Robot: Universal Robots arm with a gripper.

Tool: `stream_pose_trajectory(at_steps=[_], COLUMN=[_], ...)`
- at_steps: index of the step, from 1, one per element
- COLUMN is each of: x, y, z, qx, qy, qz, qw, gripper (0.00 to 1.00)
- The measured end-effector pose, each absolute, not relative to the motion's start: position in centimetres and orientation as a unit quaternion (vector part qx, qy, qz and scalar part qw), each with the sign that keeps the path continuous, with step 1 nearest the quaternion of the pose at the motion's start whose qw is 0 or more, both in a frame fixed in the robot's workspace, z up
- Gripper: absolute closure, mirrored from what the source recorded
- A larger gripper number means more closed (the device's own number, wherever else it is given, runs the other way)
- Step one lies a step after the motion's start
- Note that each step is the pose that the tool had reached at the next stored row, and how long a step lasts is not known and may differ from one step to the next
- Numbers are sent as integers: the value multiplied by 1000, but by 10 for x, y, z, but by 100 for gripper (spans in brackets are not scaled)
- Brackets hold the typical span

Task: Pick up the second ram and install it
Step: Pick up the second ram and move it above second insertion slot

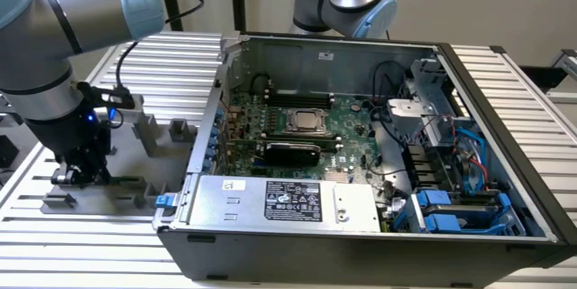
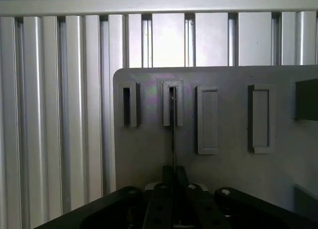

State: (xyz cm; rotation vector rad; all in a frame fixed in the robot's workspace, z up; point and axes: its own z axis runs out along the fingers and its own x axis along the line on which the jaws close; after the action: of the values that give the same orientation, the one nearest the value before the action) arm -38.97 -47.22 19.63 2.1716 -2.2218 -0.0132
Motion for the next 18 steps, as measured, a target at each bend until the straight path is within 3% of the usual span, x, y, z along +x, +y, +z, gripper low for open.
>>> stream_pose_trajectory(at_steps=[9, 18], x=[-390, -390], y=[-472, -472], z=[206, 235], qx=[699, 699], qy=[-715, -715], qz=[-4, -4], qw=[18, 18], gripper=[100, 100])
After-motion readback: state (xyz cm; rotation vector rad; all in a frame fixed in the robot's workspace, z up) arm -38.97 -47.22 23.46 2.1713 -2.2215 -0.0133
